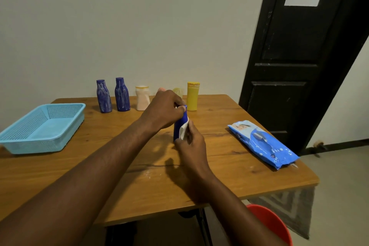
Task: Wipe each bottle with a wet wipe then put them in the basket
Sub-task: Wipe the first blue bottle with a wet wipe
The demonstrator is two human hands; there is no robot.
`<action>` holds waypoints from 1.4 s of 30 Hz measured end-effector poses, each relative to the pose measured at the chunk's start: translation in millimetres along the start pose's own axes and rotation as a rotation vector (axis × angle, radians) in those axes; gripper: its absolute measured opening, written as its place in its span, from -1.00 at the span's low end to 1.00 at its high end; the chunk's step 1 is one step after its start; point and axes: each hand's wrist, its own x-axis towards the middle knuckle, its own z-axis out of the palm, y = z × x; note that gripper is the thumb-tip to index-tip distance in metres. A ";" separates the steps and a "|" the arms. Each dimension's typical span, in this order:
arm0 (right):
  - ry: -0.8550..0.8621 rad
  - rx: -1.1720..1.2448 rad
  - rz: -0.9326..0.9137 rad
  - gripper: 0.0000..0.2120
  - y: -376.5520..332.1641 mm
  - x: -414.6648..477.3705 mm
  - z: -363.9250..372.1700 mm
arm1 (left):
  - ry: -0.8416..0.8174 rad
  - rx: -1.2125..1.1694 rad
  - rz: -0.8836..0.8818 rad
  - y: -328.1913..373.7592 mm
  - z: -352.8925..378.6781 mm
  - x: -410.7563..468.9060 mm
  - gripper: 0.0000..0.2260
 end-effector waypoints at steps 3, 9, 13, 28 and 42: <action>-0.017 -0.021 -0.103 -0.27 -22.9 16.7 -1.1 | -0.010 -0.005 0.016 1.4 -3.7 0.2 -0.80; -0.114 -0.103 -0.053 -0.36 -36.9 45.9 -7.0 | -0.029 0.012 0.007 0.7 -5.0 1.3 -0.83; -0.135 -0.128 0.040 -0.35 -17.6 30.9 -11.7 | -0.021 -0.006 -0.004 -0.3 -2.3 1.6 -0.83; -0.221 -0.138 0.183 -0.55 -15.7 43.4 -14.7 | -0.013 -0.040 -0.033 -0.2 -1.1 1.1 -0.85; -0.012 -0.007 0.041 -0.27 -13.0 18.8 16.2 | 0.016 -0.036 0.020 0.1 -4.3 -1.8 -0.89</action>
